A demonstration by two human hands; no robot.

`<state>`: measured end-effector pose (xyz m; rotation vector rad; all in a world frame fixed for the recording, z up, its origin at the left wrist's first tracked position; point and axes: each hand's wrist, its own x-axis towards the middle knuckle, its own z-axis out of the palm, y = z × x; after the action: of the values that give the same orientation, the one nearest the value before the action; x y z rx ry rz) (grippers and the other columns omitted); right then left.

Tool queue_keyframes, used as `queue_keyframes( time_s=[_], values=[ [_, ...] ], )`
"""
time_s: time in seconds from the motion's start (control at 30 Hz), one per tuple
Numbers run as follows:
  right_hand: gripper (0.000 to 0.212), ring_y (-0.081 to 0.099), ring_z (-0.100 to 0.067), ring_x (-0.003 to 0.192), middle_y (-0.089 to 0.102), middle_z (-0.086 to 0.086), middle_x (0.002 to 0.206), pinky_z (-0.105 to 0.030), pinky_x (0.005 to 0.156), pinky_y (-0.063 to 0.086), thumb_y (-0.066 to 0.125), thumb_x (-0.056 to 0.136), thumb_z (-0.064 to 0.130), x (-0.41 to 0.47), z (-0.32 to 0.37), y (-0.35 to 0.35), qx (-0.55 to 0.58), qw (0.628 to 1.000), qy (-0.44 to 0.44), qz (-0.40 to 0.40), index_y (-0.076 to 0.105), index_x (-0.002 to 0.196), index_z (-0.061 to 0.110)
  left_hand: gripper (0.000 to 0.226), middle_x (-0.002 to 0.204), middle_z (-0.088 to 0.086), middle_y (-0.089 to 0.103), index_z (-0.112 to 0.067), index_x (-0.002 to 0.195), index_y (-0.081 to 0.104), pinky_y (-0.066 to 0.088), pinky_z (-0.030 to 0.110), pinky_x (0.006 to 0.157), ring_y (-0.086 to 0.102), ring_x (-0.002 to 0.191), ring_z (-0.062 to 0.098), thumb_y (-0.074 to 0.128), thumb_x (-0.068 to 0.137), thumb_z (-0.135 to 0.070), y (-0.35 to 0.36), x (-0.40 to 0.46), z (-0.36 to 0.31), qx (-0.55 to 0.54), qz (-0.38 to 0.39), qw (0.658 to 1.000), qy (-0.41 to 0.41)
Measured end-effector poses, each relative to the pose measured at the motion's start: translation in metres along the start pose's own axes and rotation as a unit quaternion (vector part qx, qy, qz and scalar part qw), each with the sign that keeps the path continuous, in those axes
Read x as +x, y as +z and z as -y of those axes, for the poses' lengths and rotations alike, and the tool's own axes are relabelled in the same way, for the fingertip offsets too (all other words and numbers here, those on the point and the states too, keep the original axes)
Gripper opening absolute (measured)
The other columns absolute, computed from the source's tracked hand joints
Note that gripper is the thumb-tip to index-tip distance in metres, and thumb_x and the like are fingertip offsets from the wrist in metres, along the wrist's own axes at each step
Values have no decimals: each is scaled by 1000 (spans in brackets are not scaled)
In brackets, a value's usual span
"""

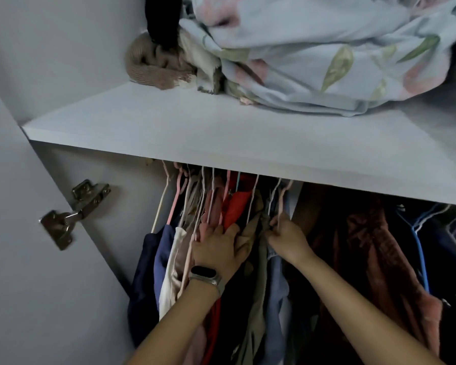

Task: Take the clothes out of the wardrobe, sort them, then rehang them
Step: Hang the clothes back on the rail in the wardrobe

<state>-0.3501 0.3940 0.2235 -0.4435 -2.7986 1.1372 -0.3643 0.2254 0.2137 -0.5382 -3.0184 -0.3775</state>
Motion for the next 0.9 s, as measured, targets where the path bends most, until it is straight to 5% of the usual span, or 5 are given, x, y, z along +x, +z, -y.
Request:
queue_keyframes(
  time_s=[0.17,0.43,0.57,0.73,0.9],
  values=[
    [23,51,-17,63,48,-3,65,-25,56,40,42,88,1,6,41,31,21,999,-21,36,40,68,12,38,119,-4,56,-31,123,44,47,38,78,42,116,23,37,91,-51,4,9,43,9,-36,999,26],
    [25,62,-29,89,64,-20,95,-46,85,54,44,83,0,32,104,88,37,993,-75,87,59,103,-4,27,110,4,59,-21,116,48,42,36,81,50,105,23,38,94,-32,-15,15,103,-77,-43,996,-13],
    [28,56,-21,97,59,-9,104,-24,89,45,40,96,3,21,98,79,95,988,-86,83,51,121,-2,20,105,2,59,-22,107,48,46,38,78,50,100,23,44,92,-35,-13,12,101,-106,-45,993,24],
    [30,56,-12,93,61,-1,98,-22,84,43,47,99,28,-3,65,60,91,987,-87,98,60,106,2,30,99,2,55,-29,93,54,53,43,67,59,85,26,42,84,-55,-12,6,93,-141,23,989,42],
    [39,47,-5,102,43,3,127,-5,83,33,52,95,14,-57,6,29,12,996,-88,14,48,134,14,28,109,20,58,-11,104,65,47,46,80,53,99,39,61,80,-23,-30,-20,43,-39,-161,982,85]
  ],
)
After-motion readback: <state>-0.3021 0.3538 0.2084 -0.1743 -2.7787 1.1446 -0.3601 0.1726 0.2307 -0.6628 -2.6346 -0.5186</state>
